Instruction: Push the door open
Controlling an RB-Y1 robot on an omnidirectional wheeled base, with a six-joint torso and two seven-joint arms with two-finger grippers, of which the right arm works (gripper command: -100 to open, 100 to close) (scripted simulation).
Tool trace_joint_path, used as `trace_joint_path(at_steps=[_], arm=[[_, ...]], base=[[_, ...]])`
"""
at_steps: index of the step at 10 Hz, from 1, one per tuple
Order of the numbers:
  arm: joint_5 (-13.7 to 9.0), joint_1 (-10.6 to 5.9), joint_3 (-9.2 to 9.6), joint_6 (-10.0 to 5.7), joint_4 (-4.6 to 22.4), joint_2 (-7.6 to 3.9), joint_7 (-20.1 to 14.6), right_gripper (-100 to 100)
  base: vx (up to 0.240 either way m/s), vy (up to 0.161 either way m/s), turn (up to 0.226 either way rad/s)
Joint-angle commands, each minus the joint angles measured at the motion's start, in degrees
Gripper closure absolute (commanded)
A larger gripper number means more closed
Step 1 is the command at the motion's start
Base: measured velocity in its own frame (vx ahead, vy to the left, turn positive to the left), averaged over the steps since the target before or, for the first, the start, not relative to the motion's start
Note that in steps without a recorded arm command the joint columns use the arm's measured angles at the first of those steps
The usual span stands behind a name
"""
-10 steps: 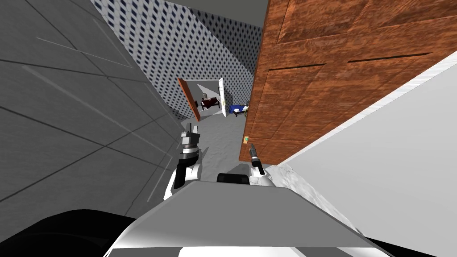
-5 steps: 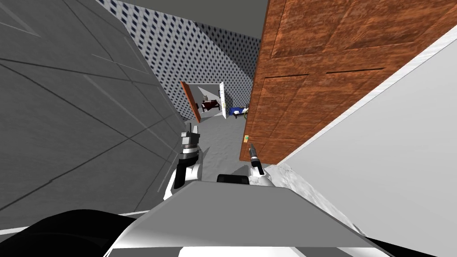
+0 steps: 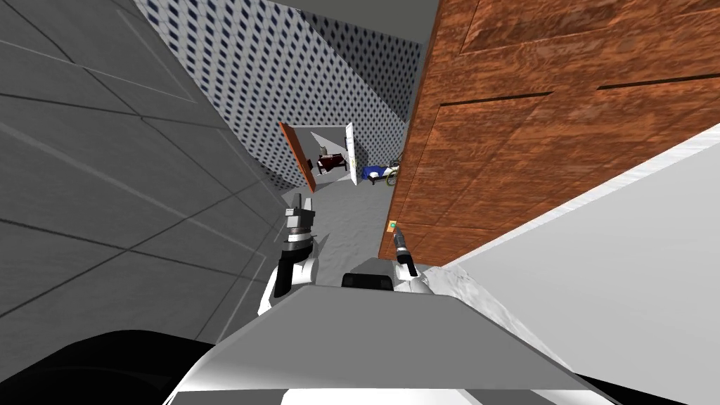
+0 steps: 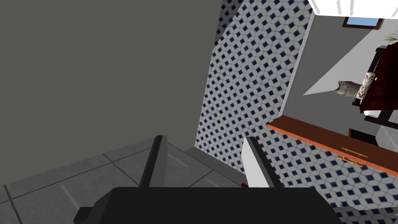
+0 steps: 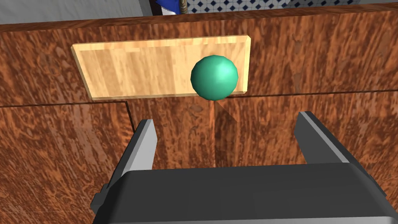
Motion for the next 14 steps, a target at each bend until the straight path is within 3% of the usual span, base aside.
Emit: trace_joint_path(at_steps=[1,4,5,10,14], arm=[[-0.1,0.28,-0.17,-0.36,-0.1,0.17,0.1,-100],[-0.2,0.39,-0.29,-0.61,-0.1,0.45,0.1,-100],[-0.2,0.39,-0.29,-0.61,-0.1,0.45,0.1,100],[-0.2,0.39,-0.29,-0.61,-0.1,0.45,0.1,100],[-1.2,0.39,-2.2,-0.43,0.2,-0.58,0.7,100]], base=[[0.243,-0.004,0.04],[0.186,0.003,0.019],[-0.017,0.008,0.006],[-0.014,0.001,0.002],[0.15,0.037,-0.035]])
